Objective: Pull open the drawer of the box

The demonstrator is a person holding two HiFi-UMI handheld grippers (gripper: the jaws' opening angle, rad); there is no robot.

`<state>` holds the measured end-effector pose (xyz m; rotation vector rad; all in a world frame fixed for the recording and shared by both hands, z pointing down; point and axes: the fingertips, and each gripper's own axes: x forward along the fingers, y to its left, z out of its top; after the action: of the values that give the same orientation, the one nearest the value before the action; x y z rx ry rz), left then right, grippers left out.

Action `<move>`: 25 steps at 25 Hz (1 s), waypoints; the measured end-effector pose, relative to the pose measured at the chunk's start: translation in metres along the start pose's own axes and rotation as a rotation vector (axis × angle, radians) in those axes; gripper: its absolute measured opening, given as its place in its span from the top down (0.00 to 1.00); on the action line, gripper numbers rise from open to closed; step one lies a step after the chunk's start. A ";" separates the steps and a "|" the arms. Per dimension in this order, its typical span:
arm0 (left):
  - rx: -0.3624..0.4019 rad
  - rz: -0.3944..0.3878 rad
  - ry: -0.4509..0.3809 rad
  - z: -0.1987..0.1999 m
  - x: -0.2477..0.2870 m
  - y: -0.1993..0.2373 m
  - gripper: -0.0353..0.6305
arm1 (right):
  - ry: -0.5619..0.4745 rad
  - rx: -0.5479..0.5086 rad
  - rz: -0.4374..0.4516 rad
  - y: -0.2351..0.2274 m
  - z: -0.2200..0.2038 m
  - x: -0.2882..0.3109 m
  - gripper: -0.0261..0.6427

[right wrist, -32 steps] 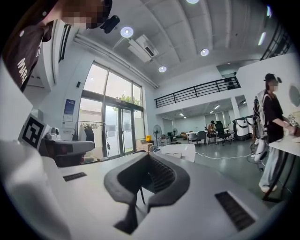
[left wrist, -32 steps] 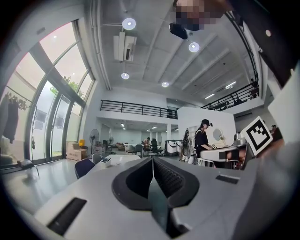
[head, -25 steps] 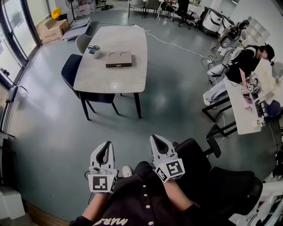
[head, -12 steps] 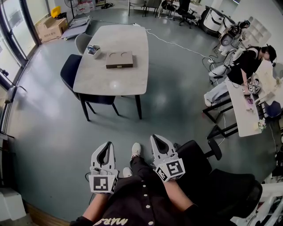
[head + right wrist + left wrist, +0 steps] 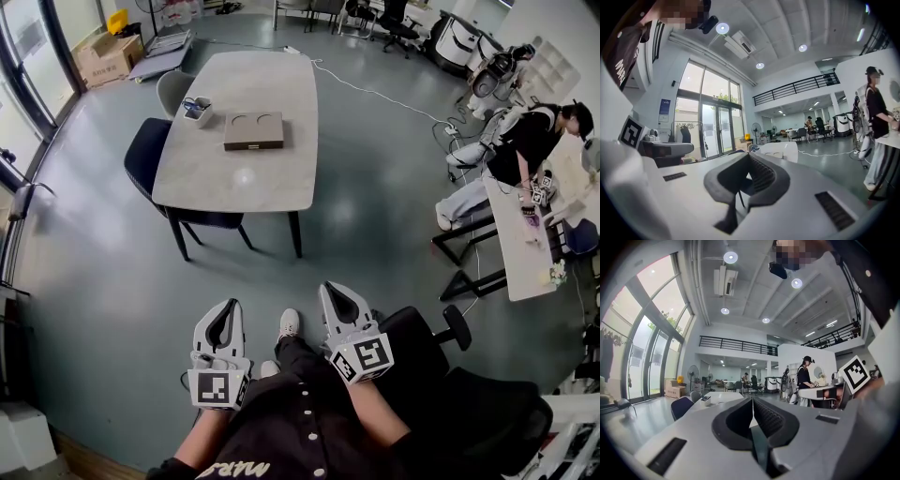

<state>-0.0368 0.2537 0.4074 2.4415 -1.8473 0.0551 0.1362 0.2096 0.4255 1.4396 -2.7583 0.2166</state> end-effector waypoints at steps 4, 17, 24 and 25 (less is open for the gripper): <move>0.000 0.007 0.005 0.001 0.014 0.005 0.92 | 0.006 0.000 0.009 -0.007 0.001 0.014 0.97; -0.011 0.030 0.017 0.008 0.061 0.026 0.92 | 0.026 0.009 0.030 -0.032 0.011 0.065 0.97; -0.010 0.059 0.014 0.016 0.090 0.035 0.92 | 0.031 -0.001 0.063 -0.049 0.021 0.097 0.97; -0.009 0.063 0.014 0.017 0.094 0.036 0.92 | 0.031 -0.002 0.067 -0.052 0.022 0.100 0.97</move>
<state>-0.0458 0.1528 0.3991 2.3709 -1.9140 0.0680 0.1219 0.0956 0.4183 1.3328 -2.7836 0.2362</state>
